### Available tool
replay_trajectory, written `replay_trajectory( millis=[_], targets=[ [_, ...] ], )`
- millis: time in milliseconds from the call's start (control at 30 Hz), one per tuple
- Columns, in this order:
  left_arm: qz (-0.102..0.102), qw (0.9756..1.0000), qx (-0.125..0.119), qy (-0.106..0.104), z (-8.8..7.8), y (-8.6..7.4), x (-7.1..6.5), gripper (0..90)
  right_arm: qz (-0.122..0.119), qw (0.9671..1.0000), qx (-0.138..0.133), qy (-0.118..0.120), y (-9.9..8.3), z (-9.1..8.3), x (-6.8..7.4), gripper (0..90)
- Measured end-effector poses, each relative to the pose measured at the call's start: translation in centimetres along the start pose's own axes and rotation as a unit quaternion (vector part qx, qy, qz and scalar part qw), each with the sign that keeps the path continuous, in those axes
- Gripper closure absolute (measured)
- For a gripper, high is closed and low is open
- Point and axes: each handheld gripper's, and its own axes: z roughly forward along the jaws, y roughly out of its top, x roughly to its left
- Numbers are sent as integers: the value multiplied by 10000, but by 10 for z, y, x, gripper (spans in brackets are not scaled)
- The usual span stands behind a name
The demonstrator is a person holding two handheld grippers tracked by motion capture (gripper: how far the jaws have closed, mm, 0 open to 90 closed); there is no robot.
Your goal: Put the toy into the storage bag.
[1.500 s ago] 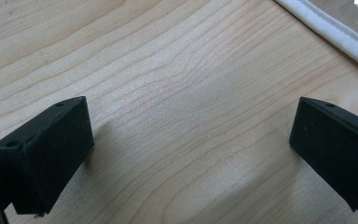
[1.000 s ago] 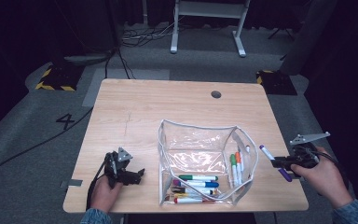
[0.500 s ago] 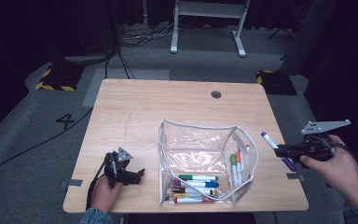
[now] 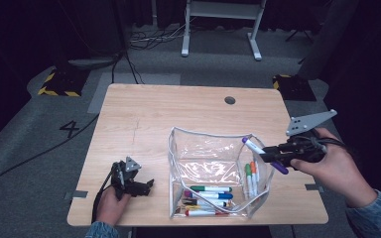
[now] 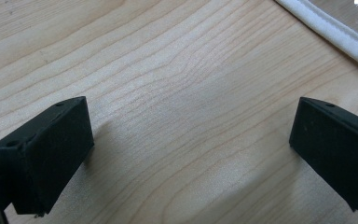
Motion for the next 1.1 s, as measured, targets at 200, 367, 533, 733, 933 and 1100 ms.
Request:
replay_trajectory(
  millis=[200,367,533,733,933,1100],
  targets=[
    [-9,10000,34,-18,0,1,0,0,-281,9992,164,213,23,22,16,770],
    [10,10000,26,-10,0,1,1,0,-452,9980,203,392,36,36,24,770],
    [-2,10000,8,2,1,1,0,0,-589,9963,300,544,49,52,32,770],
    [10,10000,10,2,1,1,0,0,-785,9939,388,668,62,68,42,771],
    [-16,10000,18,-6,0,1,0,0,-903,9905,643,811,60,92,46,771],
    [7,10000,3,0,0,0,0,0,-917,9882,818,916,56,110,48,771]
  ],
)
